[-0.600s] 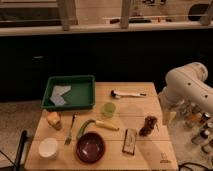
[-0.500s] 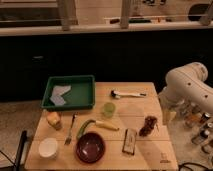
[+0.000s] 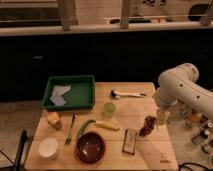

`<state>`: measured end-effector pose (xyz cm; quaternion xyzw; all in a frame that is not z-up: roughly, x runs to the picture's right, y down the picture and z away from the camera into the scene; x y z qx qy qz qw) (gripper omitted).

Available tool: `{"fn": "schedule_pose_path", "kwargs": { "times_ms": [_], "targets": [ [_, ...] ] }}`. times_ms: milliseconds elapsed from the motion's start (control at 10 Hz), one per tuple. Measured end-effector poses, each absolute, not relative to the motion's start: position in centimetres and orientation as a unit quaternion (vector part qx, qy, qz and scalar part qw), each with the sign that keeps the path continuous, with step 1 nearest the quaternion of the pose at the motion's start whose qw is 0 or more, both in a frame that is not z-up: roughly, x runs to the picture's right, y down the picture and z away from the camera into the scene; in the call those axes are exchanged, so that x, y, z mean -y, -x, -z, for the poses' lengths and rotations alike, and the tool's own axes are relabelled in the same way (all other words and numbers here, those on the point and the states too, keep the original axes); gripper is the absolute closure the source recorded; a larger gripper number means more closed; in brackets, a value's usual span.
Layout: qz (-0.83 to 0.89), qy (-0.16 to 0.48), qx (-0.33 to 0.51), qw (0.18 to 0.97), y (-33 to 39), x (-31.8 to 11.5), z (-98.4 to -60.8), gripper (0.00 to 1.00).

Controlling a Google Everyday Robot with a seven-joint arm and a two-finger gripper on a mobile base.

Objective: Place banana in tray

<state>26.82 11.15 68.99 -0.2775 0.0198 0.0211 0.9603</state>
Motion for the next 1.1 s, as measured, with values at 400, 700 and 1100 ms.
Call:
{"fn": "schedule_pose_path", "kwargs": {
  "times_ms": [400,700,1100],
  "targets": [
    [-0.019,0.274,-0.01,0.962,-25.5,-11.2,-70.0,0.2],
    [-0.02,0.271,-0.004,0.962,-24.8,-11.4,-70.6,0.2],
    [-0.018,0.269,0.006,0.963,-23.6,-11.8,-71.4,0.2]
  ]
}}
